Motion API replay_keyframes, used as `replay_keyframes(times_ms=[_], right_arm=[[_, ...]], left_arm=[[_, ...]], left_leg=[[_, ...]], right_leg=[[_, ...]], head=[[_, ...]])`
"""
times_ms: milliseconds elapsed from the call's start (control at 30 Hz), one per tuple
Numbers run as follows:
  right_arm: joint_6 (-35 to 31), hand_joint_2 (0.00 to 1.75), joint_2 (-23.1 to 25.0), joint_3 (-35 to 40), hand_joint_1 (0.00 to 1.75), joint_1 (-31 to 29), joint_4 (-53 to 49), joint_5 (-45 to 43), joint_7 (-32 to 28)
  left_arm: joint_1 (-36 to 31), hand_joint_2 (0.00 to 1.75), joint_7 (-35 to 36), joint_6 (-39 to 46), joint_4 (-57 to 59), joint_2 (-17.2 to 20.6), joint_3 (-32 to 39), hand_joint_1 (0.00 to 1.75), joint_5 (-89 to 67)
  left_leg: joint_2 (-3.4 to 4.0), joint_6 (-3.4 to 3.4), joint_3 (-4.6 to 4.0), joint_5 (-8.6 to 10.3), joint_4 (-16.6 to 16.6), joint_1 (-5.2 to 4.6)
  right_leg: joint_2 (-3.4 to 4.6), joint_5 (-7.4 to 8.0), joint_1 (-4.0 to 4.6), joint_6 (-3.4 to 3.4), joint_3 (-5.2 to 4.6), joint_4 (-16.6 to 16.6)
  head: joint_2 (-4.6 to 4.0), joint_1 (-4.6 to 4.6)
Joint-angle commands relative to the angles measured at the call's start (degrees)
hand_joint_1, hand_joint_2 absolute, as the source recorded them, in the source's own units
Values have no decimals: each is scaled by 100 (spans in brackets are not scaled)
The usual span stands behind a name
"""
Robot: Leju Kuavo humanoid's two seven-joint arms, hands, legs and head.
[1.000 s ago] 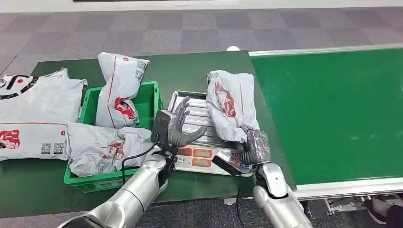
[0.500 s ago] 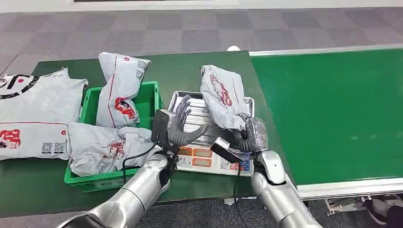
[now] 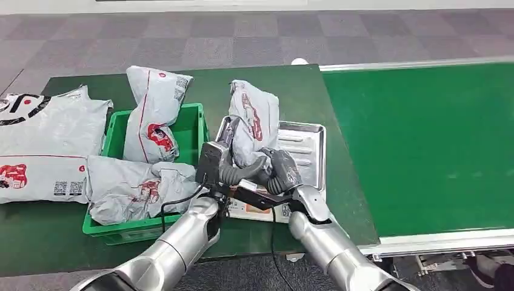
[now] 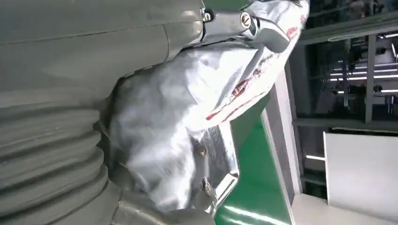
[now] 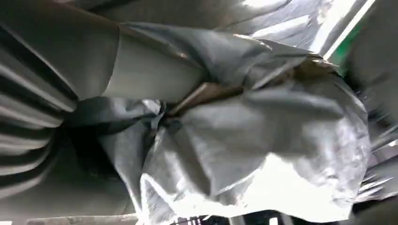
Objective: Moved the parcel from conveyor to table for the left to box.
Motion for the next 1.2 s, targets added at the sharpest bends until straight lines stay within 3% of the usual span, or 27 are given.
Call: replay_keyframes(times_ms=[33, 133, 167, 267, 400, 500, 533, 567, 800, 933, 1033, 1200], right_arm=[[-120, 175, -118, 108, 0, 100, -299, -197, -58], [-124, 175, -194, 49, 0, 227, -529, -259, -108], [-174, 175, -219, -51, 0, 365, -772, -454, -240], [-117, 175, -284, -521, 0, 663, -1427, -1715, -999], [884, 175, -378, -1190, 0, 663, -1926, -3724, -1782], [1240, 175, -569, -1500, 0, 628, -1989, -4344, -1985], [1198, 175, -621, -1565, 0, 609, -1991, -4400, -2062], [1270, 175, -660, -1641, 0, 607, -2014, -4554, -2145], [1367, 175, -736, -1697, 0, 621, -2054, -4795, -2256], [1506, 175, -888, -1830, 0, 765, -2584, -5410, -2555], [1871, 175, -915, -1931, 0, 734, -2871, -5999, -2426], [1890, 175, -882, -1922, 0, 735, -2939, -6005, -2413]], left_arm=[[-301, 175, 17, 397, 404, 121, -507, 0, -171], [-313, 175, 17, 571, 420, 118, -552, 0, -323], [-356, 175, 37, 1033, 514, 118, -751, 0, -661], [-520, 175, 964, 1846, 861, 145, -1638, 0, -1851], [-678, 175, 2040, 1673, 1012, 196, -2438, 0, -2970], [-836, 175, 2662, 1138, 1059, 236, -3112, 0, -3844], [-878, 175, 2878, 943, 1068, 236, -3313, 68, -4127], [-902, 175, 2950, 747, 1076, 240, -3385, 175, -4240], [-921, 175, 3214, 552, 1070, 299, -3476, 175, -4543], [-1060, 175, 3587, 444, 1081, 493, -3650, 175, -5193], [-1173, 175, 3568, 351, 1059, 596, -3503, 175, -5352], [-1209, 175, 3533, 295, 1043, 642, -3430, 175, -5429]], left_leg=[[1, -3, 9, 2, -7, 3], [-9, -2, 9, 2, -7, 2], [-6, -1, 3, 2, -3, 1], [-17, -1, 4, 2, -3, 3], [-18, 0, 3, 2, -3, -1], [-37, 3, -10, 5, 0, -2], [-36, 6, -10, 6, -2, -3], [-27, 5, -9, 4, -4, -6], [-15, 9, 9, 7, -20, -15], [-16, 7, 5, 7, -15, -14], [-5, 7, 7, 2, -9, -13], [5, 1, 12, 0, -2, -5]], right_leg=[[4, 4, 4, -5, 9, -9], [-6, 0, 3, -5, 10, -8], [-4, 0, 2, -3, 3, -4], [-15, -3, 4, -3, 6, -6], [-16, -3, 0, -2, 3, -4], [-34, -2, -2, 2, 2, -3], [-35, 1, -2, 2, 4, -7], [-26, 2, -6, 2, 0, -6], [-12, 9, -14, 2, 14, -19], [-12, 7, -13, 1, 8, -12], [-2, 7, -13, 1, 4, -6], [6, 5, -5, 1, 7, -3]], head=[[-2, 0], [0, 0], [0, 2], [-2, 0], [-2, 0], [0, 2], [-2, 4], [0, -2], [0, 0], [0, 0], [-2, 0], [0, 0]])
